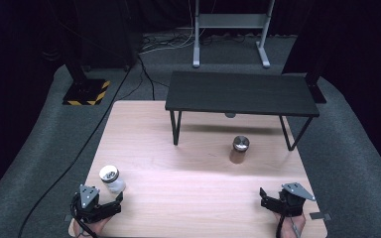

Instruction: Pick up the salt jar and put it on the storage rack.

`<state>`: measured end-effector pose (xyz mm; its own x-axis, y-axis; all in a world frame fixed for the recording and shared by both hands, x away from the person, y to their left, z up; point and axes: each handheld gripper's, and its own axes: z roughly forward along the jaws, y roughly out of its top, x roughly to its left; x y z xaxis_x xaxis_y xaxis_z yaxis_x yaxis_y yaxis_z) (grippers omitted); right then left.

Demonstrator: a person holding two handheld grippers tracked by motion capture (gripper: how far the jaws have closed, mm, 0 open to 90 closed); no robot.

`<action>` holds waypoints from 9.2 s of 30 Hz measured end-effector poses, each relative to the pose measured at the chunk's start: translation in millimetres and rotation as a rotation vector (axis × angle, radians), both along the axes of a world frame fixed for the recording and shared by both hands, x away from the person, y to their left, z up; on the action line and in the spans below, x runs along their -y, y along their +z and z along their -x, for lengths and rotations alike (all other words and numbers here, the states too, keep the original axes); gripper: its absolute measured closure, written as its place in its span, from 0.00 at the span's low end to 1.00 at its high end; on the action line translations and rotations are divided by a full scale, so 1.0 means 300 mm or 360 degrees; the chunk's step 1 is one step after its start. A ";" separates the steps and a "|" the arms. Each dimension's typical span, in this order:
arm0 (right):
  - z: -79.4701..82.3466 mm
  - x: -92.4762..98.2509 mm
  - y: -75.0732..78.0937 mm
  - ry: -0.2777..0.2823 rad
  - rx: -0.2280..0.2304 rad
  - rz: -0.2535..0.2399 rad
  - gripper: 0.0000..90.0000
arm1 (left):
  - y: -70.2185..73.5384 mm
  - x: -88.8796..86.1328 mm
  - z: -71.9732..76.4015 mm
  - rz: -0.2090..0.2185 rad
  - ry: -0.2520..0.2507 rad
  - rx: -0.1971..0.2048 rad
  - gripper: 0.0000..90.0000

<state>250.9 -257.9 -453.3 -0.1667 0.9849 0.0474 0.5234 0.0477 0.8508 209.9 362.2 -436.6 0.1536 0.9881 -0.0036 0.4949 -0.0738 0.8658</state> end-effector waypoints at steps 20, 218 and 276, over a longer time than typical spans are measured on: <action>0.000 0.010 -0.001 0.0014 0.0001 -0.0017 0.00 | -0.016 0.008 -0.030 -0.0006 0.0043 -0.0032 0.00; -0.004 0.001 0.002 0.0035 -0.0006 0.0019 0.01 | 0.624 0.378 -0.713 -0.0095 -0.0855 0.0131 0.34; -0.003 0.005 0.001 0.0047 -0.0002 0.0015 0.01 | 0.672 0.500 -0.969 -0.0006 -0.0747 0.0037 0.34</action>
